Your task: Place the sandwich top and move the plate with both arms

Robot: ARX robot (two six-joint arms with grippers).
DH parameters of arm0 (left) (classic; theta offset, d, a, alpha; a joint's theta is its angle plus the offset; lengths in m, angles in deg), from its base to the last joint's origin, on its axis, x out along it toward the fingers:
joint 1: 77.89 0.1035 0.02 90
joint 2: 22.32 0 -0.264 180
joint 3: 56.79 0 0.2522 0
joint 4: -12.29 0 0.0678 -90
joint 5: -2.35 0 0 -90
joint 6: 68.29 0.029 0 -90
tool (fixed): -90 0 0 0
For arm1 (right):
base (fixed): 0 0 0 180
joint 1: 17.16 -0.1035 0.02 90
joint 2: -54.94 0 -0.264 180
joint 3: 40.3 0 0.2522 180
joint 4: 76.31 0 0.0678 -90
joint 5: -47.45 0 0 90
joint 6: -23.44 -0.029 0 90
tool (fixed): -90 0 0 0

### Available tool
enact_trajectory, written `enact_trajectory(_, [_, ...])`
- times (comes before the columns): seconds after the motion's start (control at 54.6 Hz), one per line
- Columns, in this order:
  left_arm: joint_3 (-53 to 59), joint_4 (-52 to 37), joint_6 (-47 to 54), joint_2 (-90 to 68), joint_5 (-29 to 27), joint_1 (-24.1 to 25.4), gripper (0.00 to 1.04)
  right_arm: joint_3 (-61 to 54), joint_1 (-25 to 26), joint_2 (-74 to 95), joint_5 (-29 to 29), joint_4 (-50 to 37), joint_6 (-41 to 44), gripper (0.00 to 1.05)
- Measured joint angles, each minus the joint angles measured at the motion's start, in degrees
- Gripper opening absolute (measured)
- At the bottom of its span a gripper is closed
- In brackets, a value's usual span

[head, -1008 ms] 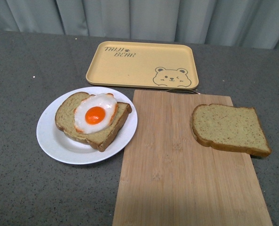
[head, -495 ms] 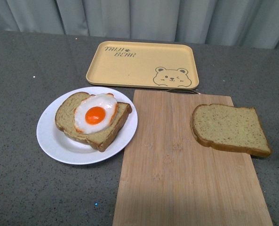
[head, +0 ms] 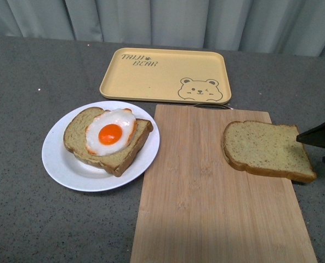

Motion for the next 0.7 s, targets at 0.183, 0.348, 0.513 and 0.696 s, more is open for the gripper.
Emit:
enact_trajectory(0.183, [0.0,0.0,0.0,0.0,0.0,0.0,0.98,2.2,-2.8,2.9,1.0,-0.9,-3.7,0.67])
enact_trajectory(0.348, [0.0,0.0,0.0,0.0,0.0,0.0,0.98,3.8,-3.8,4.2,2.8,0.5,-4.8,0.42])
enact_trajectory(0.513, [0.0,0.0,0.0,0.0,0.0,0.0,0.98,4.5,-3.5,4.0,2.9,2.6,-5.3,0.15])
enact_trajectory(0.696, [0.0,0.0,0.0,0.0,0.0,0.0,0.98,3.3,-3.2,0.0,0.5,3.7,-4.9,0.01])
